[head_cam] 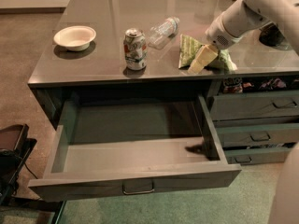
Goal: Place green jalapeno chip bag into top drawer
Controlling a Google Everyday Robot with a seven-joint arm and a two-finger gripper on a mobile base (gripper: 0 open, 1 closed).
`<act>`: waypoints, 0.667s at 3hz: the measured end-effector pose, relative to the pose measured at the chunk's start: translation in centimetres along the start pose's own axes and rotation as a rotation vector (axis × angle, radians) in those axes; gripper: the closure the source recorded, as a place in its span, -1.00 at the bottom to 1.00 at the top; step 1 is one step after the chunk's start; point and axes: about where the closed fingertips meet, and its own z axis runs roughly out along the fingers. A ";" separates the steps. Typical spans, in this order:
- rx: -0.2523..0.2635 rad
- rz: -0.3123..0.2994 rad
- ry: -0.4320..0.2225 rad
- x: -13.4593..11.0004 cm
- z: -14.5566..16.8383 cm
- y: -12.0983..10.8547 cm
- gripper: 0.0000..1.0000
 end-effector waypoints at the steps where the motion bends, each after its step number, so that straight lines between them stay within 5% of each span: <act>1: 0.008 -0.013 -0.001 -0.3 0.5 -1.0 -1.00; 2: -0.011 -0.025 0.030 -0.3 1.5 -1.1 -0.62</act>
Offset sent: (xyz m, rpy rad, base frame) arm 0.0213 0.0016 -0.0096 -0.0671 0.0364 0.0269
